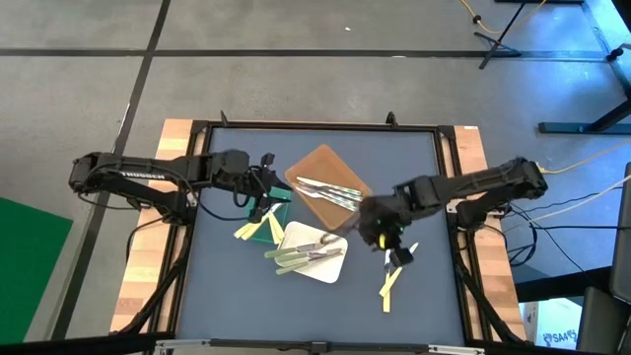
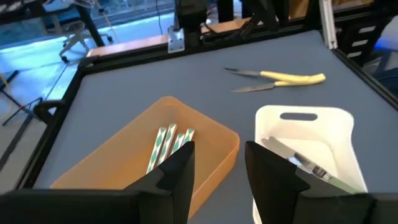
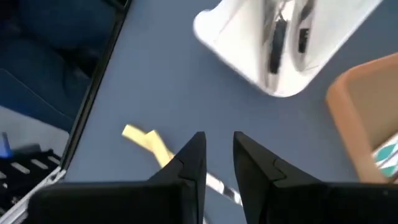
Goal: Sort silverware by color (type)
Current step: Put the yellow table knife into the green bin
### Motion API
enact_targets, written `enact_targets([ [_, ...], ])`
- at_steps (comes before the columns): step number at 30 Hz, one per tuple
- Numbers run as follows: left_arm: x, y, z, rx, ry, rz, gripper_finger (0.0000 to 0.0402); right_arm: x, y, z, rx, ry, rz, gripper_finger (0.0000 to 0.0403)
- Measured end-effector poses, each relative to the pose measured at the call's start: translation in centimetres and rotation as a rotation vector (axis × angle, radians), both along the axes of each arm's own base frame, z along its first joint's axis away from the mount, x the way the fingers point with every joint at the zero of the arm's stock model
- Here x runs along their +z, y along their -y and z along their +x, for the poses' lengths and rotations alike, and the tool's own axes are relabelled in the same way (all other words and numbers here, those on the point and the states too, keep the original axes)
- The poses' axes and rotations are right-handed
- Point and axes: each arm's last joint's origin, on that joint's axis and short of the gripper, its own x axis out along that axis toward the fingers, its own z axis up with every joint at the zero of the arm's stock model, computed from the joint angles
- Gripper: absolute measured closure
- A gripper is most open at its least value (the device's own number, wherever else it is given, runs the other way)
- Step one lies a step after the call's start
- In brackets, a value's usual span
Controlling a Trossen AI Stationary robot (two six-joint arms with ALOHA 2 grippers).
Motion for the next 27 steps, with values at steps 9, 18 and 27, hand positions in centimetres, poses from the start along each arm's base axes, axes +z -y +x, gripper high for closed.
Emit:
enact_targets([
  [9, 0.0, 0.9, 0.1, -0.038, 0.000, 0.001, 0.0266, -3.2, -4.4, -2.3, -0.007, -0.146, -0.052, 0.0336],
  [18, 0.0, 1.6, 0.1, -0.067, 0.000, 0.000, 0.0266, -6.7, -7.6, -4.8, 0.086, -0.176, -0.157, 0.0336],
  [27, 0.0, 2.1, 0.1, -0.034, 0.002, 0.027, 0.0266, -9.1, -8.8, -5.9, 0.080, -0.192, -0.123, 0.0336],
])
